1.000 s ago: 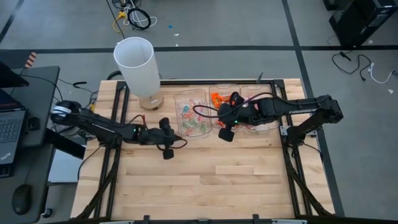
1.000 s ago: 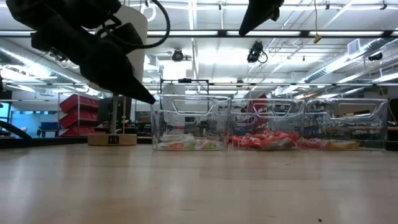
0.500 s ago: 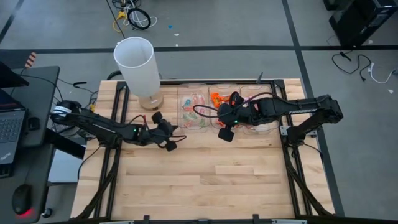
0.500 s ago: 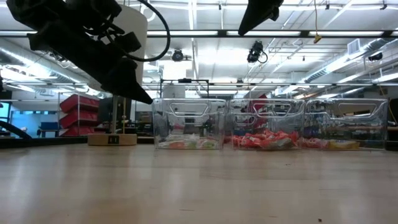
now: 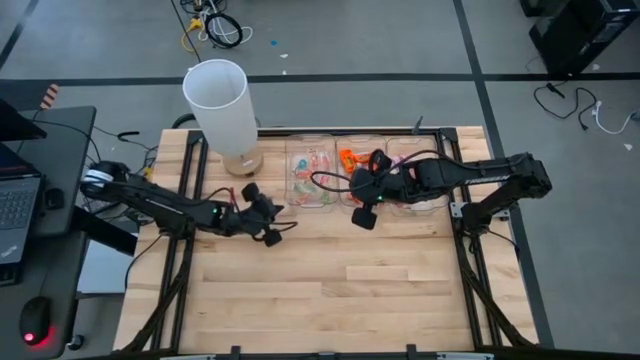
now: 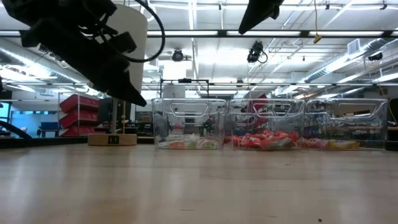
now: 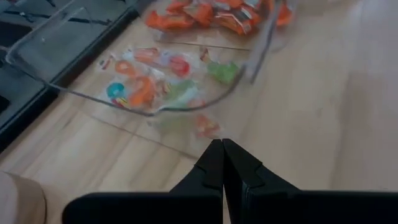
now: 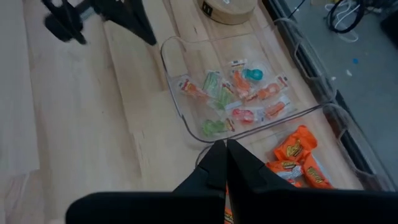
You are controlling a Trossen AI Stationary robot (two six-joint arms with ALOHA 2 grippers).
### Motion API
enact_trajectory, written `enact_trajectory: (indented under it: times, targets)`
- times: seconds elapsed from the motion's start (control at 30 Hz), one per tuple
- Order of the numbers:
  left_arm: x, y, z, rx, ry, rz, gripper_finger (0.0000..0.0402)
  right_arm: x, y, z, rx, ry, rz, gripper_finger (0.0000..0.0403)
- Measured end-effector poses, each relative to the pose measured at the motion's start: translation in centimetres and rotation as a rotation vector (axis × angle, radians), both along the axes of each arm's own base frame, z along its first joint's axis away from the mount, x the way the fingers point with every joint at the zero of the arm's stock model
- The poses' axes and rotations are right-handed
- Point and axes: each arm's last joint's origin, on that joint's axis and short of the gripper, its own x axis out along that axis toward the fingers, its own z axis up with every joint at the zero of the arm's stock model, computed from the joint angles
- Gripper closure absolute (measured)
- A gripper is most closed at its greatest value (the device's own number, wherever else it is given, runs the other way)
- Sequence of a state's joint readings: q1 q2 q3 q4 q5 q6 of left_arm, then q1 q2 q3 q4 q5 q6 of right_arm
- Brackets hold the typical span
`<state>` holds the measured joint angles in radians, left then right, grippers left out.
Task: Sort candy
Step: Adjust the transparent bins to align them on the table
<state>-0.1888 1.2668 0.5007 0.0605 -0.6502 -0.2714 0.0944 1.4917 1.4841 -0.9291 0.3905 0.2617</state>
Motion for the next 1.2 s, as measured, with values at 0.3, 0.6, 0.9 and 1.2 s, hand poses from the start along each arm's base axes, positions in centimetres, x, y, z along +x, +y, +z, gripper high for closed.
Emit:
enact_trajectory:
  times: [0.3, 0.6, 0.9, 1.2]
  targets:
    - [-2.0, -2.7, 2.7, -0.013, -0.081, -0.178, 0.0402, 0.0, 1.7, 0.2, -0.080, -0.020, 0.057, 0.0403]
    - [-3.7, -4.4, 5.8, -0.056, -0.227, -0.422, 0.0402, 0.4, 2.4, 0.5, -0.084, -0.054, 0.146, 0.0403]
    - [-4.5, -4.6, 6.8, -0.064, -0.284, -0.437, 0.0402, 0.6, -0.2, -7.2, 0.032, 0.016, 0.025, 0.0403]
    - [-4.5, -4.6, 6.8, -0.066, -0.288, -0.432, 0.0402, 0.2, -2.3, -11.7, 0.143, -0.018, -0.017, 0.0403]
